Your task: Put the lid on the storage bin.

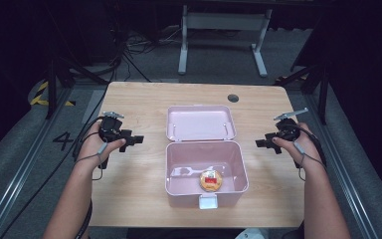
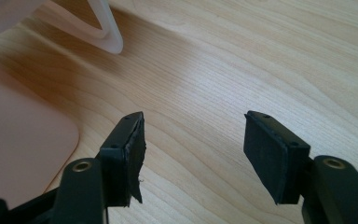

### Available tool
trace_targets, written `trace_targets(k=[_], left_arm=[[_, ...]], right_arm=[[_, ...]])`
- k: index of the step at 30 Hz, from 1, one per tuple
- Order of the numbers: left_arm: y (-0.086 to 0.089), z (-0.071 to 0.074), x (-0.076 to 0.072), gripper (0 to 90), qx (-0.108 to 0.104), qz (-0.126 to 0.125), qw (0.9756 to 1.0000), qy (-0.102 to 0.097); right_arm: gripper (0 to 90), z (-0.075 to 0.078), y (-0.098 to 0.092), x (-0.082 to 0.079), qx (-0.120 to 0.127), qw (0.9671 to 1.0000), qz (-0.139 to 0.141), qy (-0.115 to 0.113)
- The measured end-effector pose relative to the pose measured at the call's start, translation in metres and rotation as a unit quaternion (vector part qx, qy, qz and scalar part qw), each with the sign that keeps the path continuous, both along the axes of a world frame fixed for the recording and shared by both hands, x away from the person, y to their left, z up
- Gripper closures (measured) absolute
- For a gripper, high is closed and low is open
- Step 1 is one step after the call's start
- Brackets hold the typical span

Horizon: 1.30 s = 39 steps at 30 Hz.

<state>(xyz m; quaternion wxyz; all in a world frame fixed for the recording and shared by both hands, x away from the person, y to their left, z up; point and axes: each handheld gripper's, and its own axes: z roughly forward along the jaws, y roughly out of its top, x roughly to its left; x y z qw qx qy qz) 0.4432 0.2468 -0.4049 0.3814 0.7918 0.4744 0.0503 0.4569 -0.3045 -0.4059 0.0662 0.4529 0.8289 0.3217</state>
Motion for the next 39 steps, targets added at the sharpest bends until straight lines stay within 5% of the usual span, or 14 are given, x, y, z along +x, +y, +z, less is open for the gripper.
trace_targets(k=[20, 34, 39], left_arm=[[-0.018, 0.03, 0.014, 36.2, -0.065, -0.02, 0.997, -0.037], [-0.053, 0.043, 0.043, 32.8, -0.036, -0.039, 0.9971, -0.054], [-0.061, 0.045, 0.051, 33.6, -0.056, -0.042, 0.9963, -0.05]], right_arm=[[39.1, -0.004, -0.006, -0.012, -0.008, 0.9999, -0.005, -0.006], [38.2, -0.008, -0.003, -0.018, -0.015, 0.9999, -0.001, -0.002], [38.2, -0.01, -0.003, -0.019, -0.021, 0.9998, 0.002, -0.001]])
